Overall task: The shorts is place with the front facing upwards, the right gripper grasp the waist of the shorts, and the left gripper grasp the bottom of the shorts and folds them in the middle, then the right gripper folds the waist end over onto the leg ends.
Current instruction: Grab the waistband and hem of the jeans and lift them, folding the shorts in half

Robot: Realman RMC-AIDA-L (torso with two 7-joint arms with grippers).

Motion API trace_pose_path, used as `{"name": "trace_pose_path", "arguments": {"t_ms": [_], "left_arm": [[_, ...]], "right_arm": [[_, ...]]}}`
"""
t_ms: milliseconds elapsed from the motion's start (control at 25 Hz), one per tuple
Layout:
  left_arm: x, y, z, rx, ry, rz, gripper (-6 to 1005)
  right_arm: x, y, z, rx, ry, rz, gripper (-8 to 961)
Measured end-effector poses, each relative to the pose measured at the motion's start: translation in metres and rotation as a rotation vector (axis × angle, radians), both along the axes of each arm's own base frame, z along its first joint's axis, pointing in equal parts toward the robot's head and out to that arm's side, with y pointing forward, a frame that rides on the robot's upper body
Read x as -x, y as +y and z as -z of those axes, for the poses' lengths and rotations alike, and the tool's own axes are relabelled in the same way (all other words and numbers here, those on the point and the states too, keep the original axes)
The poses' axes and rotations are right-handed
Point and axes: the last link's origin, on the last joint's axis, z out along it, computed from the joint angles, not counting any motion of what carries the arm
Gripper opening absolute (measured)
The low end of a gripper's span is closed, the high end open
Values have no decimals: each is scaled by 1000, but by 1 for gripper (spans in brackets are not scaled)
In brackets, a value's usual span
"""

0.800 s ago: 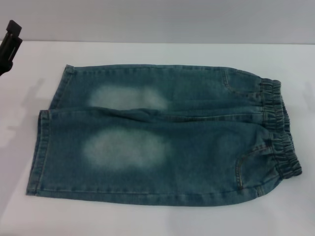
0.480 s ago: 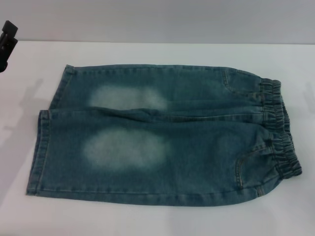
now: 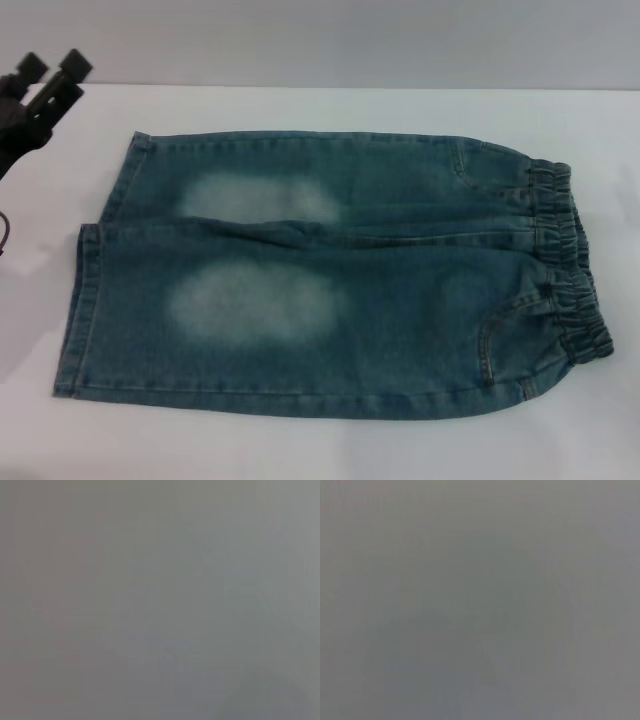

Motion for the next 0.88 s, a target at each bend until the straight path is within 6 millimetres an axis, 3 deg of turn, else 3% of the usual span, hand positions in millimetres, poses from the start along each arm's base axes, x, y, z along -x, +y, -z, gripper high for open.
{"name": "trace_pose_path", "arguments": {"t_ms": [600, 880], "left_arm": [[-16, 16, -32, 490, -3, 26, 814], [-18, 9, -41, 874, 131, -70, 813]], "right_arm": [[-9, -9, 2, 15, 0, 32, 711], [-12, -12, 5, 51, -40, 31, 711]]}}
